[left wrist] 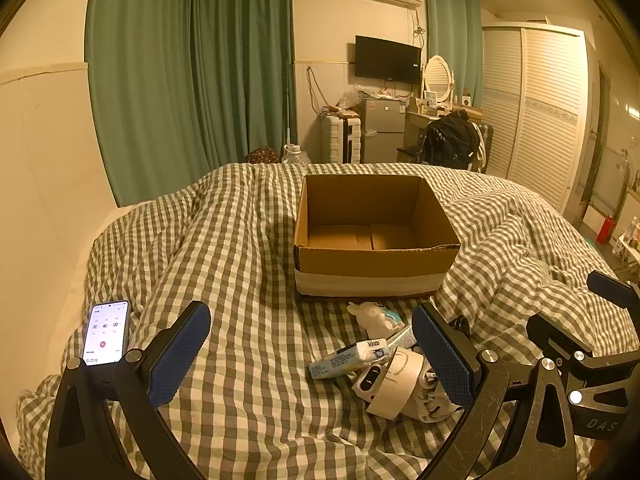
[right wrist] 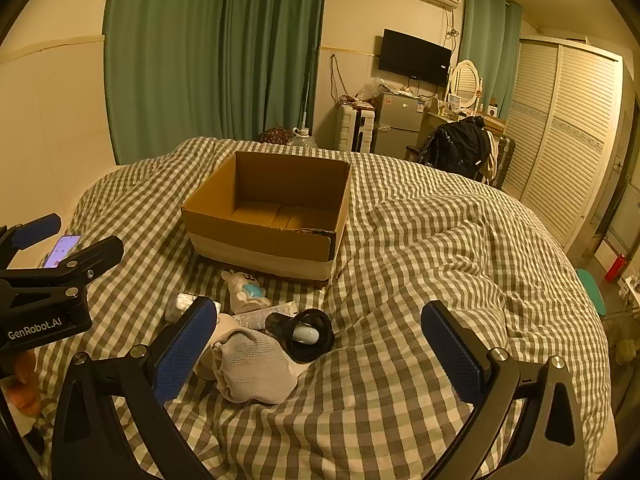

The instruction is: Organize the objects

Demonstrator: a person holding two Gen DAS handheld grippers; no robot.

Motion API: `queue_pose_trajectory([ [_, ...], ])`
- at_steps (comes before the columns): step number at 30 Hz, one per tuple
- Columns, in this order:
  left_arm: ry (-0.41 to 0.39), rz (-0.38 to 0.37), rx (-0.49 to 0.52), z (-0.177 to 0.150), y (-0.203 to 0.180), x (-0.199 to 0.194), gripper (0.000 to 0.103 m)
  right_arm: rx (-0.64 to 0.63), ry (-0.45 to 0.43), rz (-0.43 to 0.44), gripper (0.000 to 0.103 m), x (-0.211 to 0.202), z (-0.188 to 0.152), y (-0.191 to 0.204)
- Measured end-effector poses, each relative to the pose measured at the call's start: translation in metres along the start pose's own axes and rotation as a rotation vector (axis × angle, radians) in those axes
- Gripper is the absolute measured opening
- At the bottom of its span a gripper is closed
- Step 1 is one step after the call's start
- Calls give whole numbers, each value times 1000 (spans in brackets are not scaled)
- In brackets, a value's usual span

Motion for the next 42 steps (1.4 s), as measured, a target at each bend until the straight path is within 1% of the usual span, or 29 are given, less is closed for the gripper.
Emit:
queue_pose_trajectory([
  [10, -8, -4, -8, 0, 2, -4, 103, -10, -10, 13, 102, -6, 3, 5],
  [13, 3, -1, -6, -1, 3, -4, 103, -15, -17, 16, 102, -9, 4, 7],
  [16, 49, 15, -5, -9, 5, 4, 103, -22, -9, 19, 102, -8, 2, 9],
  [20, 114, 27, -5, -24, 9, 18, 103, -27, 34, 22, 102, 3, -6, 13],
  [23, 161, 23, 1, -38, 9, 29, 103, -24, 80, 46, 102, 16, -18, 15],
  [26, 203, 12, 19, -52, 7, 38, 103, -28, 151, 58, 102, 36, -35, 18],
  [28, 226, 16, 35, -61, 7, 44, 103, -32, 198, 89, 97, 48, -48, 23],
  [30, 255, 19, 46, -71, 7, 51, 103, -16, 249, 148, 93, 61, -59, 28],
  [32, 278, 15, 50, -78, 9, 56, 103, 11, 299, 203, 85, 76, -68, 35],
  [33, 287, 9, 52, -82, 9, 57, 103, 17, 325, 217, 79, 83, -72, 37],
  [34, 293, -1, 53, -85, 8, 58, 103, 18, 342, 226, 77, 89, -76, 39],
  [35, 295, -10, 55, -86, 7, 58, 103, 20, 355, 235, 76, 93, -78, 41],
  [38, 299, -36, 78, -90, -2, 58, 103, 26, 383, 271, 63, 102, -83, 46],
  [39, 304, -45, 87, -90, -5, 58, 103, 27, 383, 282, 61, 102, -83, 48],
  [42, 323, -76, 94, -93, -13, 59, 102, 35, 365, 279, 53, 98, -81, 45],
])
Point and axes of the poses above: each gripper's, at about its wrist camera, not at the fingertips, and x roughly the way its jaws point, y to its left, z to its top, the point moved 7 cm from there along x, roughly the way its jaws point, and after that the axes turned 1 degree about -y, right-handed, at the moved point
